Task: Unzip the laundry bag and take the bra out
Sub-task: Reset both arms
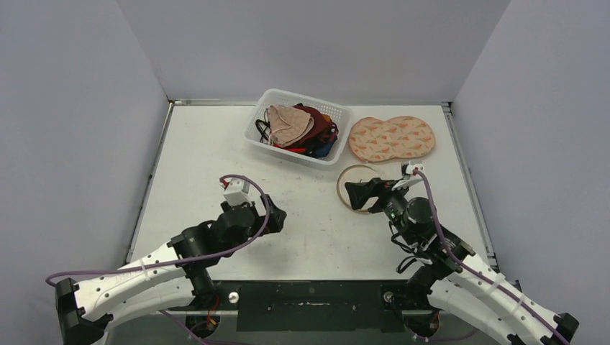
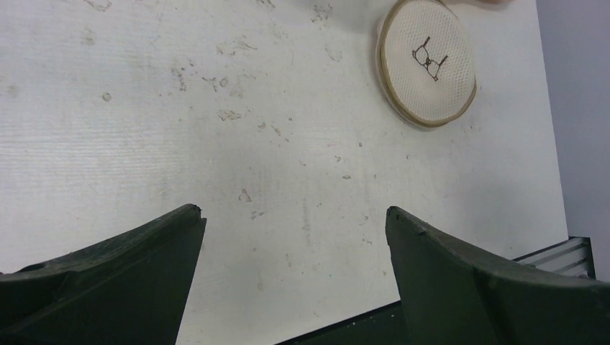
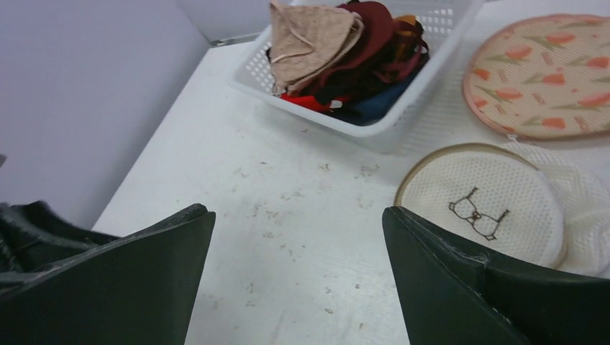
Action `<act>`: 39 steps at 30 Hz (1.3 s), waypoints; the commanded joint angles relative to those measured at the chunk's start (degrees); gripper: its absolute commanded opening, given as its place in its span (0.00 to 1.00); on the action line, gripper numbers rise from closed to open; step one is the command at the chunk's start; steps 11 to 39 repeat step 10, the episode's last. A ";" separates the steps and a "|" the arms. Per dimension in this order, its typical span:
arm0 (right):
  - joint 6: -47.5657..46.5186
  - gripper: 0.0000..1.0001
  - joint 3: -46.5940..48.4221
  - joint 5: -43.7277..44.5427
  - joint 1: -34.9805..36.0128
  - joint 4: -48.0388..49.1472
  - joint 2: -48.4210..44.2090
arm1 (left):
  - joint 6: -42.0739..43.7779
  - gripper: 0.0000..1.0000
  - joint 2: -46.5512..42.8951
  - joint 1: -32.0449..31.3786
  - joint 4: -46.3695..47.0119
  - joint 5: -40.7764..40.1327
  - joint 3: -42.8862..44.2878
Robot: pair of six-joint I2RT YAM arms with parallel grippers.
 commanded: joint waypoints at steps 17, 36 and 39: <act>6.35 0.90 -6.65 4.86 4.41 -6.25 -15.59 | 2.07 0.96 -4.31 0.50 -5.81 -10.68 2.74; 6.35 0.90 -6.65 4.86 4.41 -6.25 -15.59 | 2.07 0.96 -4.31 0.50 -5.81 -10.68 2.74; 6.35 0.90 -6.65 4.86 4.41 -6.25 -15.59 | 2.07 0.96 -4.31 0.50 -5.81 -10.68 2.74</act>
